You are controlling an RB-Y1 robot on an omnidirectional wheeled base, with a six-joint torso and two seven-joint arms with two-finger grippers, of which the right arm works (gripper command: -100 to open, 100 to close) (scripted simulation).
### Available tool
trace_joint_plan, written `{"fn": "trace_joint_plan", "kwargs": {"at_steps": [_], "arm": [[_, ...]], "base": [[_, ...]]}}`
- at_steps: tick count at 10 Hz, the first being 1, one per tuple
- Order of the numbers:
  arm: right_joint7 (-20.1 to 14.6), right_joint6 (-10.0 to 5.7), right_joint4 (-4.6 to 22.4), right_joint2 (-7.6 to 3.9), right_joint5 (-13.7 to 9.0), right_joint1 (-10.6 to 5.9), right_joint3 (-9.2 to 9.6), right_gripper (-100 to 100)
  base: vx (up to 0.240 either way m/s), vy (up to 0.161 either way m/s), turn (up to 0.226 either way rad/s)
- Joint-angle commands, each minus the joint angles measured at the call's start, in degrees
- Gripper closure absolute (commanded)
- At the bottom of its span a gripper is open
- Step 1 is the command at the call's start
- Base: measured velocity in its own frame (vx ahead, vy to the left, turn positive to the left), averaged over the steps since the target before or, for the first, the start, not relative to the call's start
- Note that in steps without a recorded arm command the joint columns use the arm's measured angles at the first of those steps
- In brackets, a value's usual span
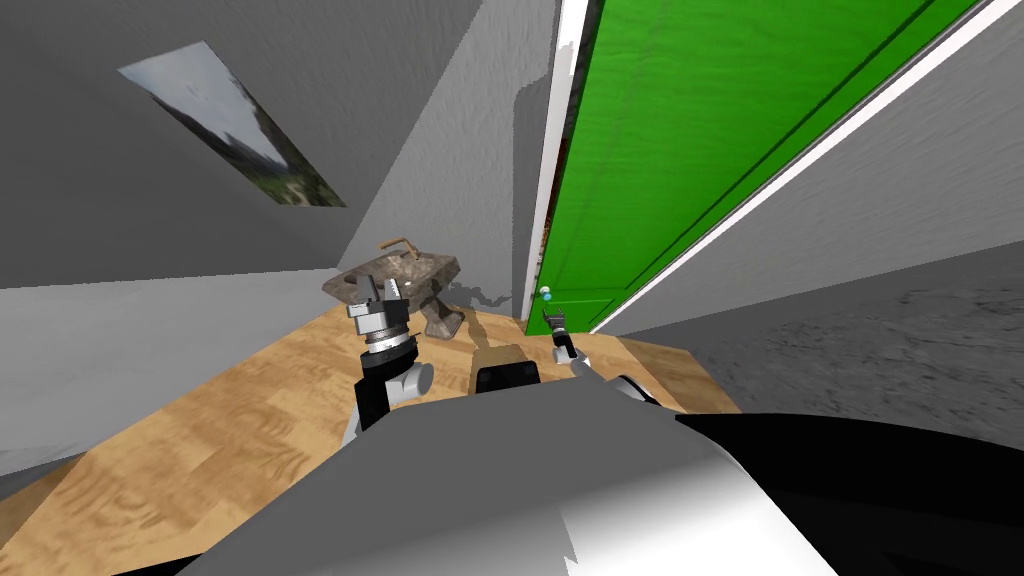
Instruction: Pull the door open
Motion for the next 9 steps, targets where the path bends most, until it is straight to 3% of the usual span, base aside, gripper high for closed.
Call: {"fn": "trace_joint_plan", "kwargs": {"at_steps": [1,2,4,5,6,8,9], "arm": [[-1.3,-0.72,0.4,-1.36,-0.3,0.74,-0.45,-100],[-1.3,-0.72,0.4,-1.36,-0.3,0.74,-0.45,-100],[-3.0,-1.62,0.9,-3.06,-0.6,1.66,-1.01,-100],[-3.0,-1.62,0.9,-3.06,-0.6,1.66,-1.01,-100],[-4.3,-2.30,1.3,-4.36,-0.9,2.37,-1.44,-100],[-5.5,-3.00,1.7,-5.67,-1.2,3.08,-1.87,-100],[-5.1,-3.11,1.9,-5.20,-1.0,2.95,-1.66,-100]], "base": [[0.135,0.044,0.155],[0.161,0.026,0.065],[0.147,0.055,0.089],[0.146,0.038,0.046],[0.150,0.012,0.126],[0.204,0.014,0.110],[0.088,0.005,0.014]]}}
